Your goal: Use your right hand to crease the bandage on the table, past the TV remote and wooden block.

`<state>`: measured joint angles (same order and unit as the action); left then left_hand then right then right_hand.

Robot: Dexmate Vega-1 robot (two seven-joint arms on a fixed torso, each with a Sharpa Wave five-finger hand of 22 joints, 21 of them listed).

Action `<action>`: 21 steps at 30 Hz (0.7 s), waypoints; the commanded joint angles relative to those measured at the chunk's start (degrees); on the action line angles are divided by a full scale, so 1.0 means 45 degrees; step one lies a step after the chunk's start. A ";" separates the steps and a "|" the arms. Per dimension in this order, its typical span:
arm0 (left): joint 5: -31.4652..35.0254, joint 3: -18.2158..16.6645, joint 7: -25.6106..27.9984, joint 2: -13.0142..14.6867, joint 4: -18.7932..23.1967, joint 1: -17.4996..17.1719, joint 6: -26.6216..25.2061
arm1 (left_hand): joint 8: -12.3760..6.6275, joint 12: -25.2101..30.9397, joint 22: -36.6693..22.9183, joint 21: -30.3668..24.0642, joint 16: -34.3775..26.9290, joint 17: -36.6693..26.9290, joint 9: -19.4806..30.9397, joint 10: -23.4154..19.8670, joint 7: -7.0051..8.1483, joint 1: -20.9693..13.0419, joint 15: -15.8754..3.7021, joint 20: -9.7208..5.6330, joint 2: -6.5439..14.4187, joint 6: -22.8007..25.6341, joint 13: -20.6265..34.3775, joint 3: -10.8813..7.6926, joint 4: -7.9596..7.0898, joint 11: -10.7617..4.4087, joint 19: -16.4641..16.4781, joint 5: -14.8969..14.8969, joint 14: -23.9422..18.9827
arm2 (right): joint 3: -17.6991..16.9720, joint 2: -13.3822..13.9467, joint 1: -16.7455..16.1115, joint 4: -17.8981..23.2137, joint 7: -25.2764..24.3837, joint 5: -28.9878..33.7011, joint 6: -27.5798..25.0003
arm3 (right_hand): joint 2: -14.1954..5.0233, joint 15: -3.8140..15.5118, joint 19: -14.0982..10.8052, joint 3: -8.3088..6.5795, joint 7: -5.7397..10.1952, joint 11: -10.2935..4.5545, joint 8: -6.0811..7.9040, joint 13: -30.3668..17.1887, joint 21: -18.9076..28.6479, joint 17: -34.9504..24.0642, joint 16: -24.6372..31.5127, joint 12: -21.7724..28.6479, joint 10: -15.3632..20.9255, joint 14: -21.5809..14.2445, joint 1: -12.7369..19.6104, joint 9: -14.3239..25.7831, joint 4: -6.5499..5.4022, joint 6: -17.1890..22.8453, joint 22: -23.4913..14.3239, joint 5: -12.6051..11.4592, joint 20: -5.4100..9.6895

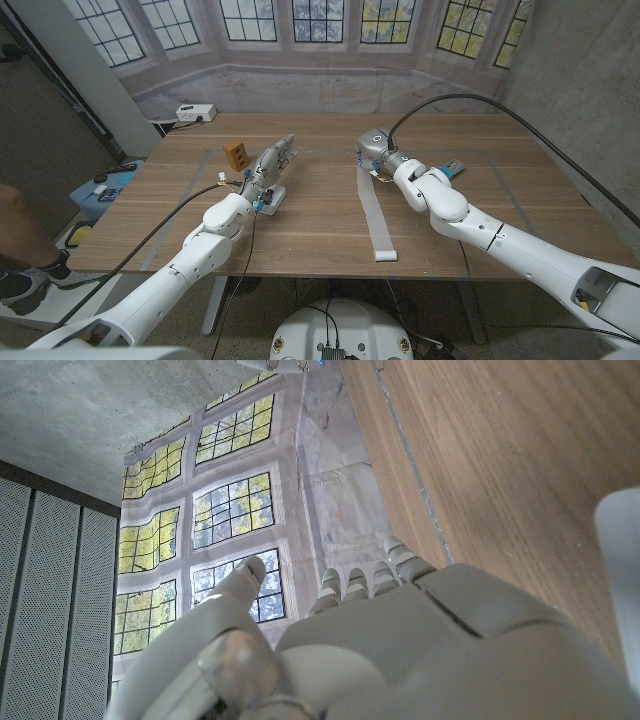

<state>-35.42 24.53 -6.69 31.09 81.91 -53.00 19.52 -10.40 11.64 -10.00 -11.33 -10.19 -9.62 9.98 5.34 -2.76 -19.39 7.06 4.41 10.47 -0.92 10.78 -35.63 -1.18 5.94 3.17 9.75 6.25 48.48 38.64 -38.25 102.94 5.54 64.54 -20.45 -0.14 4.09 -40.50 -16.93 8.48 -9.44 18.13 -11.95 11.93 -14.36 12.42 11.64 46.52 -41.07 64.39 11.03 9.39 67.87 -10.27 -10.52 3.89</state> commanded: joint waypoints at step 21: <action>-0.0224 0.0044 -0.0761 -0.0232 -0.0915 0.0445 0.0357 | -0.0029 0.0004 -0.0027 0.0008 -0.0001 -0.0033 0.0065 0.0066 -0.0045 -0.0173 -0.0004 0.0028 -0.0004 -0.0012 0.0035 0.0018 0.0107 0.0049 -0.0058 0.0057 0.0134 | 0.0309 -0.1254 -0.1035 0.0916 0.1118 0.1468 -0.3871 | 0.0071 0.1822 0.0053 -0.0281 -0.0265 0.0494 -0.0023 0.0026 0.0072 0.0008 -0.0044 -0.0100 -0.0191 -0.0100 -0.0112 0.0035 -0.0062 0.0114 -0.0025 -0.0042 0.0541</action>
<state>-36.04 24.53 -8.98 30.84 80.24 -52.07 20.51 -10.40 11.64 -10.00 -11.33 -10.20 -9.62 9.98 5.34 -2.76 -19.38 6.75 4.40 10.47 -0.92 10.78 -35.47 -1.03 5.94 3.17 9.75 6.57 48.95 34.75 -41.50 105.87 7.20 66.58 -27.81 0.09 4.09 -40.50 -17.73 8.26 -7.69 17.63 -11.71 11.93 -14.37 12.42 11.21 45.59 -41.07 64.17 11.10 9.08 67.66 -10.27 -10.53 3.89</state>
